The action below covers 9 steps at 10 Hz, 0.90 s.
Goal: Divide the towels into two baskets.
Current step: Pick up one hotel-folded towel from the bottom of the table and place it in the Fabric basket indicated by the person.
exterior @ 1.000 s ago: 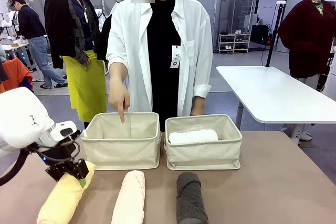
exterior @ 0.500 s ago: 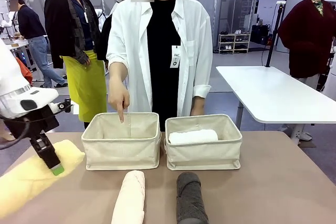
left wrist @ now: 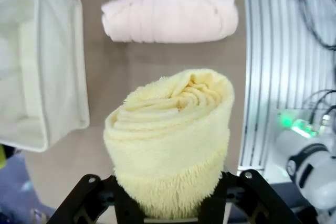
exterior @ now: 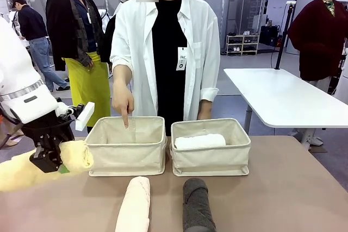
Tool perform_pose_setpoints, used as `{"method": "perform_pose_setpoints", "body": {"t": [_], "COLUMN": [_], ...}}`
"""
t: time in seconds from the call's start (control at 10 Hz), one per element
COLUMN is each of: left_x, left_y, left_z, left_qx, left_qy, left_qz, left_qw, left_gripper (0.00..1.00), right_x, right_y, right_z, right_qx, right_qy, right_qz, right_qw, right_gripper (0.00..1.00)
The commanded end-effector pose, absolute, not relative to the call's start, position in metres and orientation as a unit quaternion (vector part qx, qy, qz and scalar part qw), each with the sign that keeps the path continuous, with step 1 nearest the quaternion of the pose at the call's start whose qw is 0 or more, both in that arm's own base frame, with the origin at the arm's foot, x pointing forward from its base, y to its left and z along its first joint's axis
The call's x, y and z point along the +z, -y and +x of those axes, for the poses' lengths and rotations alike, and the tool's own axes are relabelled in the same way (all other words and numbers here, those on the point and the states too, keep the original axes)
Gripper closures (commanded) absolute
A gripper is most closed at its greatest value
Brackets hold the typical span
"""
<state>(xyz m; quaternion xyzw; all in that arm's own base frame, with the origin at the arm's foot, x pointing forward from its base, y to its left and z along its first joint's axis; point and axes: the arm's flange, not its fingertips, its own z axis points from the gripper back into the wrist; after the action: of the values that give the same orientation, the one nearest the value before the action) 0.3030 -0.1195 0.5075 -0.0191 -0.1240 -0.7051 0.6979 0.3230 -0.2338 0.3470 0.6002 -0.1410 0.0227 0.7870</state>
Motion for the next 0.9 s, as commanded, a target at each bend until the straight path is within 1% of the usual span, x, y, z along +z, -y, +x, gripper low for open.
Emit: {"method": "perform_pose_setpoints", "body": {"t": [0.0,0.2,0.3,0.4,0.5,0.7,0.8], "left_x": [0.506,0.506,0.506,0.512,0.522,0.540,0.547], "left_y": [0.120,0.120,0.119,0.123,0.144,0.179,0.190], "left_z": [0.301,0.301,0.303,0.316,0.336,0.380,0.407], "left_qx": [-0.689,-0.689,-0.702,-0.704,-0.719,-0.737,-0.736], "left_qy": [0.111,0.111,0.121,0.125,0.138,0.128,0.126], "left_qz": [-0.013,-0.013,-0.021,0.025,0.039,0.060,0.054], "left_qw": [0.716,0.716,0.702,0.699,0.680,0.661,0.663], "left_gripper": [0.78,0.78,0.63,0.63,0.63,0.63,0.63], "right_x": [0.349,0.349,0.349,0.349,0.349,0.349,0.349], "right_y": [0.234,0.234,0.234,0.234,0.234,0.234,0.234], "right_z": [0.320,0.320,0.320,0.320,0.320,0.320,0.320], "right_qx": [0.032,0.032,0.032,0.032,0.032,0.032,0.032], "right_qy": [0.146,0.146,0.146,0.146,0.146,0.146,0.146], "right_qz": [0.600,0.600,0.600,0.600,0.600,0.600,0.600], "right_qw": [0.786,0.786,0.786,0.786,0.786,0.786,0.786], "right_gripper": [0.00,0.00,0.00,0.00,0.00,0.00,0.00]}}
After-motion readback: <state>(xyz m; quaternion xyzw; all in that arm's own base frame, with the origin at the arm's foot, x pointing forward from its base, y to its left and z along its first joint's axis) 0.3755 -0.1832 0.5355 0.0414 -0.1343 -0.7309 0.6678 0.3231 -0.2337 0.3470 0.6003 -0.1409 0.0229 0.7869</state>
